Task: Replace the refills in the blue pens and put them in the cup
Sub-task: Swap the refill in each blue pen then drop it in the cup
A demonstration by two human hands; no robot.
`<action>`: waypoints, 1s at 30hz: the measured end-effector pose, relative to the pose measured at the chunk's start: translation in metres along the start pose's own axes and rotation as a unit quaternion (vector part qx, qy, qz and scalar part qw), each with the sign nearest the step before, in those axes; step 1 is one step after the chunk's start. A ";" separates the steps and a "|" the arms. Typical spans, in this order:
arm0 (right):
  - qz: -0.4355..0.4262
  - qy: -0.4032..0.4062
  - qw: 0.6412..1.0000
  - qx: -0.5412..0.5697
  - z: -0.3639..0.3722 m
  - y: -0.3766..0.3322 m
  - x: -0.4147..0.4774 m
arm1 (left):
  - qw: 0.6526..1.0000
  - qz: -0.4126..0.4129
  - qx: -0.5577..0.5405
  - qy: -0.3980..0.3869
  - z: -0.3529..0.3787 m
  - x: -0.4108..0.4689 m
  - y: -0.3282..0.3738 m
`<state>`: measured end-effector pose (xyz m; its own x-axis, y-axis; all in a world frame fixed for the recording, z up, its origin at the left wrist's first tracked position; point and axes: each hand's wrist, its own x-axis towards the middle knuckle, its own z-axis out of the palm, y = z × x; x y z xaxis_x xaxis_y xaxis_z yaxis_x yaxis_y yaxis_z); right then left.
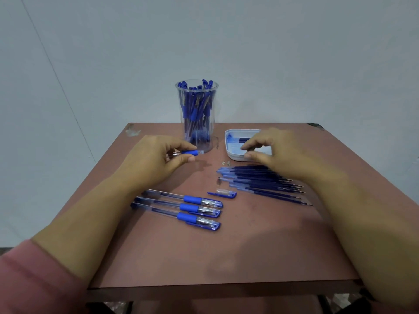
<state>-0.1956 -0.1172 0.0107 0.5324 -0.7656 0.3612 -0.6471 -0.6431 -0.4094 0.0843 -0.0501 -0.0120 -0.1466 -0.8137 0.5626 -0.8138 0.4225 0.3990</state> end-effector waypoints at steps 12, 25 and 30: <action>0.114 -0.126 0.981 -0.095 -0.012 0.041 0.049 | 1.000 0.012 0.026 0.005 0.000 -0.001 -0.002; 0.097 -0.097 0.986 -0.089 0.001 0.047 0.055 | 1.000 0.015 0.022 0.008 0.001 0.001 0.001; 0.051 -0.014 0.999 0.003 -0.006 0.023 0.044 | 1.000 0.013 0.022 0.007 0.000 0.000 0.000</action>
<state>-0.1901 -0.1659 0.0219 0.4798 -0.8270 0.2932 -0.6952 -0.5622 -0.4480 0.0839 -0.0500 -0.0122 -0.1606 -0.7968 0.5825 -0.8340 0.4251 0.3517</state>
